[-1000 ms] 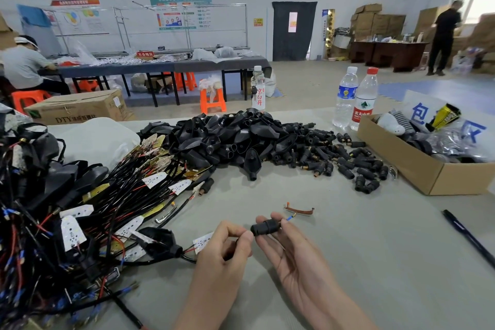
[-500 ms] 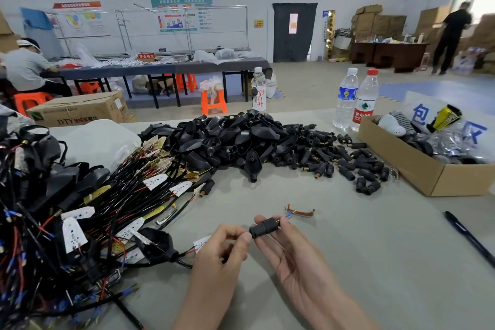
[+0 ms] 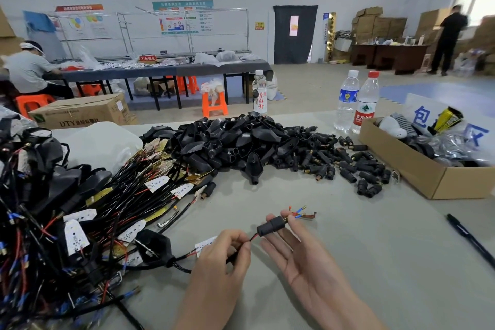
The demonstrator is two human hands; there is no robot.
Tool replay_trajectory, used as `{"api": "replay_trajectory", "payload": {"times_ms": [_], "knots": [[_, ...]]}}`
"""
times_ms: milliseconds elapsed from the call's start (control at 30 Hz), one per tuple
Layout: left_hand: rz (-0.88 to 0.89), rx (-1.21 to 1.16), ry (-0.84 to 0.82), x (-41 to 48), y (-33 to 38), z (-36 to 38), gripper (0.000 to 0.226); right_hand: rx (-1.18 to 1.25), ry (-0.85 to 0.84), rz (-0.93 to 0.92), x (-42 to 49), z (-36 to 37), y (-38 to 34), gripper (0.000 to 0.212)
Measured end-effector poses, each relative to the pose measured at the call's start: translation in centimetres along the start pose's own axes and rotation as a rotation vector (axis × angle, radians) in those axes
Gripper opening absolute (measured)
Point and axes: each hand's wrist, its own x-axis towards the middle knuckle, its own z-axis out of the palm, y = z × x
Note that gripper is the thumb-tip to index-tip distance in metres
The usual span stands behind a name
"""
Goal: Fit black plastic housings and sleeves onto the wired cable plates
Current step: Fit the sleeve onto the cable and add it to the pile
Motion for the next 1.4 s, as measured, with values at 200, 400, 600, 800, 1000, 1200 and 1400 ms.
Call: {"api": "replay_trajectory", "payload": {"times_ms": [200,400,600,800,1000,1200,1400], "knots": [[0.027,0.082,-0.001,-0.1,0.5,-0.2,0.022,-0.244,-0.052,-0.033,-0.4,0.2,0.0,0.025],[0.179,0.237,-0.016,0.1,0.5,-1.0,0.019,-0.223,0.029,-0.119,-0.2,-0.4,-0.9,0.018],[0.203,0.305,0.014,0.1,0.1,-1.2,0.028,-0.254,0.095,-0.200,0.2,-0.9,-1.1,0.015],[0.225,0.236,0.062,-0.1,-0.2,-1.1,0.024,-0.278,0.035,-0.203,0.3,-0.7,-0.8,0.019],[0.266,0.234,0.056,0.0,0.1,-1.2,0.018,-0.350,0.046,-0.225,0.2,-0.9,-0.7,0.018],[0.247,0.258,0.031,-0.2,-0.1,-1.0,0.006,-0.467,0.096,-0.310,0.5,-1.3,-0.7,0.016],[0.294,0.268,0.049,-0.1,-0.1,-1.0,0.007,-0.467,0.152,-0.306,0.8,-1.5,-0.4,0.010]]}}
